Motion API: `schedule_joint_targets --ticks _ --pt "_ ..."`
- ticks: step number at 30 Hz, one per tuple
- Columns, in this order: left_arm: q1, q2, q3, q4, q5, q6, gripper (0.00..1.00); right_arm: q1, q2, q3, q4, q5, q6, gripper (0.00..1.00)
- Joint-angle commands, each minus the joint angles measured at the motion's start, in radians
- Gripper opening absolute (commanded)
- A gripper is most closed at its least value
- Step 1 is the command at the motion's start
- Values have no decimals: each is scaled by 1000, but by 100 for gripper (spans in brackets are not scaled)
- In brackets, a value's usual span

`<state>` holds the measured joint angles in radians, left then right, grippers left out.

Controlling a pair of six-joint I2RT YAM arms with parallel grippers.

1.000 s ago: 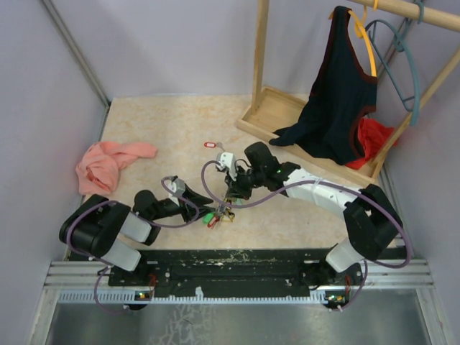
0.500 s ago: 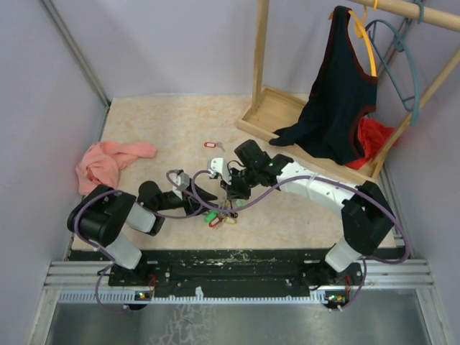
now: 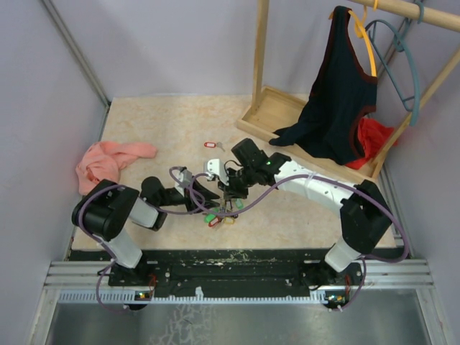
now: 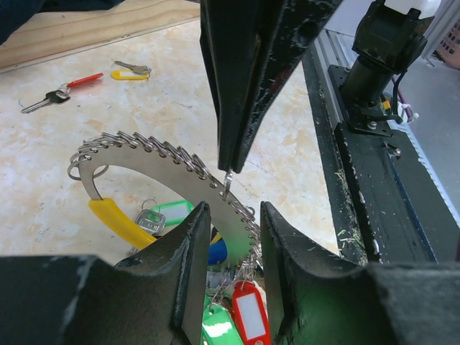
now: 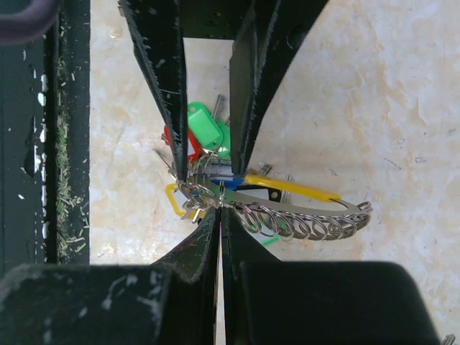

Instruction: Put the keys on the keyring

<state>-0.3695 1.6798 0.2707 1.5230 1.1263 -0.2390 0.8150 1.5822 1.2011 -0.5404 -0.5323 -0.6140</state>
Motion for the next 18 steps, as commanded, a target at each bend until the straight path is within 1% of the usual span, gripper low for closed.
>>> schedule_joint_targets --ticks 1,6,9,10,18 --pt "-2 24 32 267 33 2 38 15 -5 55 43 -64 -29 0" --pt "-7 28 42 267 48 -8 32 16 -1 55 42 -63 -30 0" --pt "-9 36 47 267 62 -14 24 16 4 55 45 -67 -29 0" --pt "-12 36 49 267 66 -17 23 17 5 55 47 -67 -29 0" --pt "-24 37 53 267 71 -15 24 19 12 60 49 -76 -28 0"
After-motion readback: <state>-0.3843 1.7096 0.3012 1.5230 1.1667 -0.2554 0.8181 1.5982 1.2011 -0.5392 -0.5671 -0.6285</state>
